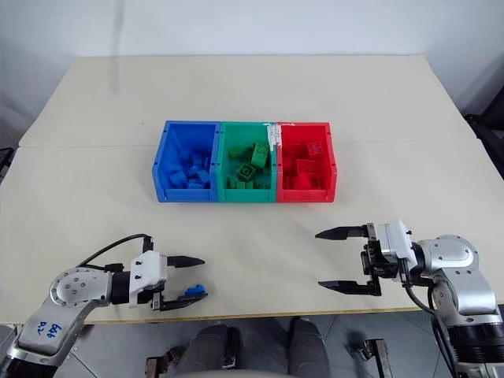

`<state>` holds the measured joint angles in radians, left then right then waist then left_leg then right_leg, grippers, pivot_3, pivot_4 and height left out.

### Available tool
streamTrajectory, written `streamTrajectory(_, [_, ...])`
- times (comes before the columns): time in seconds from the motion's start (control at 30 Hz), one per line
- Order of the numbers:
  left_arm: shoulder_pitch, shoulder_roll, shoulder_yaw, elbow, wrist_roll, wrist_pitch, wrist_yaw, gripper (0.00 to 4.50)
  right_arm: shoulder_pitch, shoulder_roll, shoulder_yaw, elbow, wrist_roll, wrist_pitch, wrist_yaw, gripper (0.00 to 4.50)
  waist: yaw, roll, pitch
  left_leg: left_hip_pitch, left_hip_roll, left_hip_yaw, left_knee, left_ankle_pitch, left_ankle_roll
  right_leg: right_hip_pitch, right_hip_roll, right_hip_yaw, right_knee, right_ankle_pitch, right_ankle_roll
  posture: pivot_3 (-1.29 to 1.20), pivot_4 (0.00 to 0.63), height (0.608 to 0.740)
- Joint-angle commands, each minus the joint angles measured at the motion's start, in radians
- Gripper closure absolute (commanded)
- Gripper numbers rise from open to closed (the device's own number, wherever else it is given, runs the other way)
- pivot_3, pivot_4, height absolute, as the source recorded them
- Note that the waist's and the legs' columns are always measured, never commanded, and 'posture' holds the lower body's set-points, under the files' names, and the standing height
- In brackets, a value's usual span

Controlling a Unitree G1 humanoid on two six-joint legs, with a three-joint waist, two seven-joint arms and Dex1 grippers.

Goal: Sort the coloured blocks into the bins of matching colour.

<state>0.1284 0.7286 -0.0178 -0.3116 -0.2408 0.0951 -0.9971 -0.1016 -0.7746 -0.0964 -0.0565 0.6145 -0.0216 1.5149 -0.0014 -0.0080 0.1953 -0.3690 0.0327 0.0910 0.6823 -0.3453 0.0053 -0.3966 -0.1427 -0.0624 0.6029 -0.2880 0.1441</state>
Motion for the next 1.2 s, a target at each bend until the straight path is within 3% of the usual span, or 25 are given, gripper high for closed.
streamTrajectory(0.03, [0.024, 0.023, -0.022, 0.021, 0.038, -0.034, -0.013, 2.13, -0.019, 0.0, -0.026, -0.02, 0.006, -0.013, 0.001, 0.0, -0.001, 0.0, 0.0, 0.0, 0.0, 0.0, 0.0, 0.0, 0.0, 0.0, 0.0, 0.0, 0.0, 0.0, 0.0, 0.0, 0.15, 0.74])
streamTrajectory(0.27, [-0.007, 0.004, -0.002, 0.065, 0.01, -0.061, 0.004, 4.14, -0.041, 0.011, -0.018, -0.004, -0.007, -0.022, -0.001, 0.0, -0.001, 0.001, 0.0, 0.0, 0.0, 0.0, 0.0, 0.0, 0.0, 0.0, 0.0, 0.0, 0.0, 0.0, 0.0, 0.0, 0.15, 0.74])
streamTrajectory(0.3, [-0.039, -0.021, 0.02, 0.06, -0.042, -0.05, 0.009, 4.15, -0.05, 0.015, -0.016, 0.003, -0.011, -0.024, -0.004, 0.0, -0.001, 0.001, 0.0, 0.0, 0.0, 0.0, 0.0, 0.0, 0.0, 0.0, 0.0, 0.0, 0.0, 0.0, 0.0, 0.0, 0.15, 0.74])
streamTrajectory(0.5, [-0.256, -0.133, 0.142, 0.067, -0.259, 0.083, 0.106, 4.15, -0.083, 0.031, -0.02, 0.032, -0.028, -0.035, -0.019, 0.0, 0.005, 0.0, 0.0, -0.001, 0.0, 0.0, 0.001, 0.002, 0.001, 0.0, -0.003, -0.003, 0.005, 0.0, 0.0, 0.0, 0.15, 0.74])
streamTrajectory(0.63, [-0.472, -0.145, 0.165, 0.175, -0.167, 0.156, 0.276, 4.15, -0.114, 0.04, -0.042, 0.046, -0.023, -0.019, -0.064, 0.0, 0.003, 0.0, 0.0, -0.001, -0.004, 0.001, 0.002, 0.002, 0.001, 0.001, -0.002, -0.004, 0.007, 0.001, 0.001, 0.0, 0.15, 0.74])
streamTrajectory(0.8, [-0.679, -0.186, 0.125, 0.37, -0.101, 0.158, 0.334, 4.15, -0.141, 0.072, -0.078, 0.053, -0.001, 0.009, -0.157, 0.0, 0.002, 0.0, 0.0, -0.002, -0.004, 0.003, 0.002, 0.002, 0.001, 0.001, 0.0, -0.004, 0.004, 0.001, 0.001, 0.0, 0.15, 0.74])
streamTrajectory(1.03, [-0.782, -0.193, 0.098, 0.5, -0.065, 0.175, 0.309, 4.15, -0.138, 0.102, -0.112, 0.024, 0.016, 0.034, -0.235, 0.0, 0.001, 0.0, 0.0, -0.004, -0.003, 0.003, 0.002, 0.002, 0.0, 0.001, 0.002, -0.006, 0.001, 0.001, 0.002, 0.0, 0.15, 0.74])
streamTrajectory(1.07, [-0.779, -0.187, 0.101, 0.496, -0.067, 0.165, 0.295, 3.43, -0.138, 0.106, -0.116, 0.018, 0.021, 0.038, -0.246, 0.0, 0.001, 0.0, 0.0, -0.004, -0.003, 0.003, 0.002, 0.002, 0.0, 0.001, 0.003, -0.006, 0.001, 0.001, 0.002, 0.0, 0.15, 0.74])
streamTrajectory(1.2, [-0.729, -0.153, 0.138, 0.454, -0.086, 0.13, 0.25, 2.25, -0.132, 0.111, -0.121, 0.004, 0.032, 0.048, -0.26, 0.0, 0.0, 0.0, 0.0, -0.004, -0.002, 0.003, 0.002, 0.002, 0.0, 0.001, 0.003, -0.006, 0.001, 0.001, 0.002, 0.0, 0.15, 0.74])
